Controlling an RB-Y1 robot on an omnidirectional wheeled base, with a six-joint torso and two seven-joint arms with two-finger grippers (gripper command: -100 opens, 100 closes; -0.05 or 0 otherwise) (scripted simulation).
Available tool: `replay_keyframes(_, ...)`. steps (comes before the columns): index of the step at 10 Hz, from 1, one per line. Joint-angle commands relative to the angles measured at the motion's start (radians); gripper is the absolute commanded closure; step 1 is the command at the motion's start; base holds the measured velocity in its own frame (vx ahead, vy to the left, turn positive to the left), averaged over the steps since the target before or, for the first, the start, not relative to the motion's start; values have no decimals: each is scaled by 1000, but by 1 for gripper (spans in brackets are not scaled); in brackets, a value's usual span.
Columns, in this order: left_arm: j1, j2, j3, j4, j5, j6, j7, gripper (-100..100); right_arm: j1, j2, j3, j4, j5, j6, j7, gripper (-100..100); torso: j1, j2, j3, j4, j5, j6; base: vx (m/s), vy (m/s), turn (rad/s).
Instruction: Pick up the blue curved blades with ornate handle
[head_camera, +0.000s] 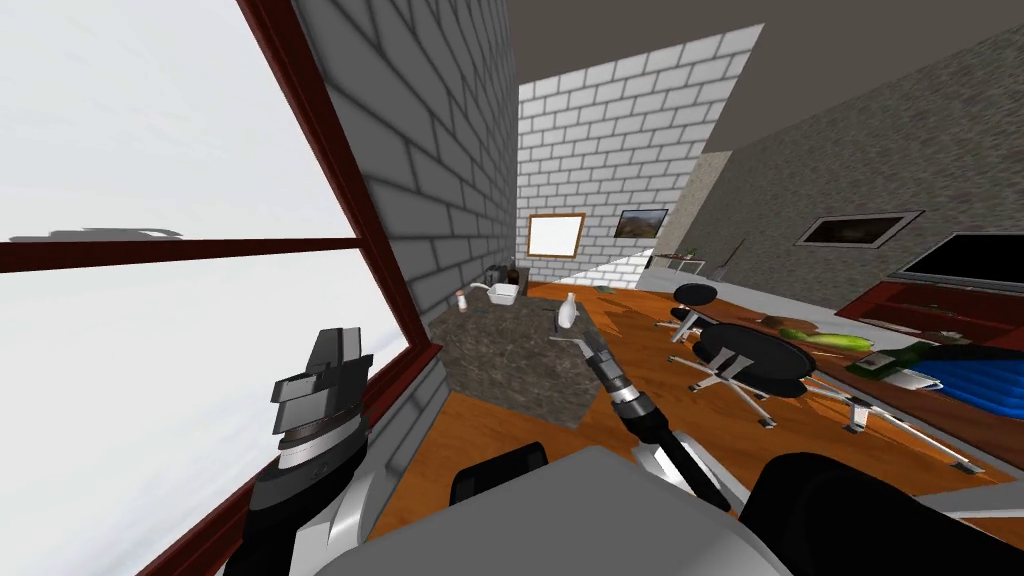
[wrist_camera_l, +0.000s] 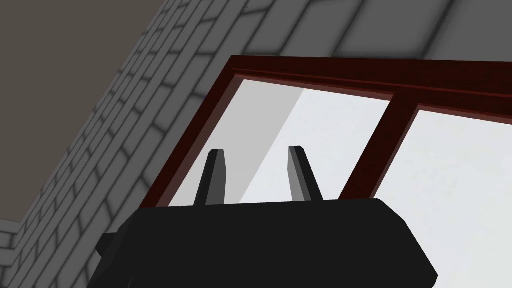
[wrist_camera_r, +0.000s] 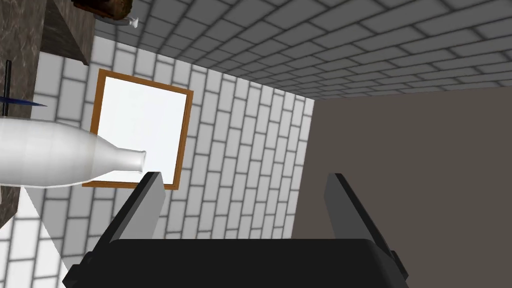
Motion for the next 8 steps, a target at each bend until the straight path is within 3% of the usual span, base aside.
replay_keyframes(1, 0, 0, 0, 0, 0, 0, 0, 0, 23, -29, -5, 1, -9, 15, 4, -100, 0, 0, 0, 0, 0, 0, -16, 45, 75)
replay_keyframes(3, 0, 0, 0, 0, 0, 0, 0, 0, 94, -103, -28, 32, -42, 42, 12, -100, -1, -1, -1, 0, 0, 0, -9, 60, 287)
replay_keyframes(4, 0, 0, 0, 0, 0, 0, 0, 0, 97, -113, -28, 32, -42, 42, 12, -100, 0, -1, -1, 0, 0, 0, -4, 45, 82)
replay_keyframes(8, 0, 0, 0, 0, 0, 0, 0, 0, 213, -231, -62, 80, -98, 88, 19, -100, -2, -3, -2, -1, 0, 1, 8, 53, 210)
